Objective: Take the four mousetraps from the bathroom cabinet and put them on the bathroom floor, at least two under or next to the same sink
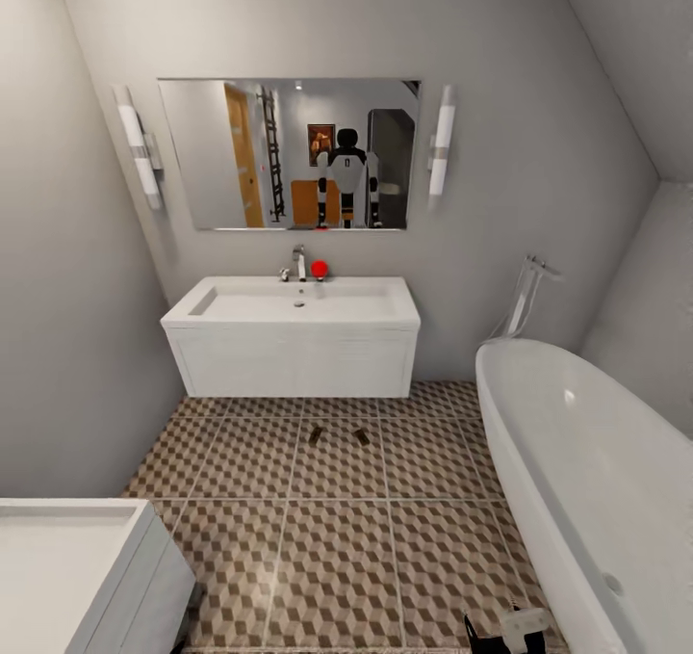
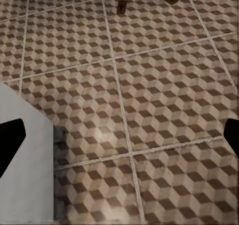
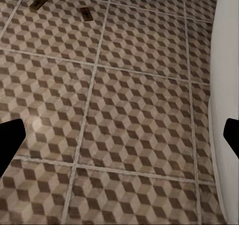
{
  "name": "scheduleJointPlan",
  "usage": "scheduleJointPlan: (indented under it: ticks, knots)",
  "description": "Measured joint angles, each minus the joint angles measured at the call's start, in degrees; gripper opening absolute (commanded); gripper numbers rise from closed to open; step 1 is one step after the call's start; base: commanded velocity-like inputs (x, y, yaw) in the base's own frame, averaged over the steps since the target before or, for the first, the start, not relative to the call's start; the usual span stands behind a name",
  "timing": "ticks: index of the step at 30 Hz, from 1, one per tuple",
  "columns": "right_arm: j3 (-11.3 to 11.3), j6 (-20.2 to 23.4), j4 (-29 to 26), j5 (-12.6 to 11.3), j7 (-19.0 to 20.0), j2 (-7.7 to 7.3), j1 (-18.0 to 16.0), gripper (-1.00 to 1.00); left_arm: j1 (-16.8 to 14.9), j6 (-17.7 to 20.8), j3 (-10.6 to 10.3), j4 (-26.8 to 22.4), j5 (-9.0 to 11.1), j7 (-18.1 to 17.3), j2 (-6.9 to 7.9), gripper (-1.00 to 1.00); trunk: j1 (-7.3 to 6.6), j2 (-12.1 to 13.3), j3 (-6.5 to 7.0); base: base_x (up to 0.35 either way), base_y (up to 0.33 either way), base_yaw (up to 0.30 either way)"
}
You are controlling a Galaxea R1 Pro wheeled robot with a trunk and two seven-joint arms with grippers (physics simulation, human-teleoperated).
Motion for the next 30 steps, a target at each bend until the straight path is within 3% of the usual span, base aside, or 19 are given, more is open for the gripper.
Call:
scheduleJointPlan:
  ticks: [30]
  knots:
    - [0.0, 0.0, 0.0, 0.0, 0.0, 0.0, 0.0, 1.0, 0.19, 0.0, 0.0, 0.0, 0.0, 0.0, 0.0, 1.0, 0.0, 0.0, 0.0, -0.332, 0.0, 0.0]
